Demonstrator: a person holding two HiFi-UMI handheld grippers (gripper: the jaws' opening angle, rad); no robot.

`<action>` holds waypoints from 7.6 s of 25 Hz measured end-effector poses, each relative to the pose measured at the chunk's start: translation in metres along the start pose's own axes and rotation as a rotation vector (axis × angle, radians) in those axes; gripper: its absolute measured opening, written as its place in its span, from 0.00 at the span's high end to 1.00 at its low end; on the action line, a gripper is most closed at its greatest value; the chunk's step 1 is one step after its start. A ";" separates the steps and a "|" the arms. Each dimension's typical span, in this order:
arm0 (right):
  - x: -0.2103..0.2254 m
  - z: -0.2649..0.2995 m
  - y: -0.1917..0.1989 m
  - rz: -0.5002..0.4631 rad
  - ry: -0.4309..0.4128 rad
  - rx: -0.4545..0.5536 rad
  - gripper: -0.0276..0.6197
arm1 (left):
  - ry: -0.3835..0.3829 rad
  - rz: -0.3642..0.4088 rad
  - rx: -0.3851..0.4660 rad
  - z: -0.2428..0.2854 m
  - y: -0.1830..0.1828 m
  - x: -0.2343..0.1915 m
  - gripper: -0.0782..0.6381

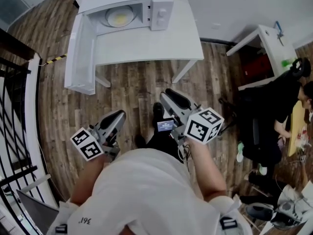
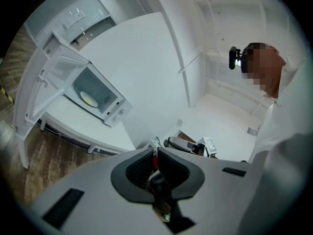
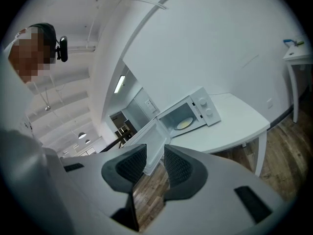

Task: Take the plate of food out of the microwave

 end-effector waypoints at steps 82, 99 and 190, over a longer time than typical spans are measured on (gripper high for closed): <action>0.237 0.393 -0.100 -0.109 0.266 -0.267 0.78 | -0.473 -0.114 0.018 0.205 -0.199 -0.364 0.82; 0.274 0.441 -0.088 0.057 0.404 -0.320 0.70 | -0.474 -0.168 0.002 0.213 -0.201 -0.397 0.82; 0.203 0.266 -0.100 0.259 0.318 -0.158 0.87 | -0.322 -0.340 0.028 0.192 -0.155 -0.270 0.80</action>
Point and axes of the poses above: the fingertips, and each gripper's own axes: z forward along the fingers, x to its right, y out of its underside, the point moved 1 cm from there along -z, backward along the fingers, and after that the axes turned 2 degrees about -y, right-handed, at the moved point
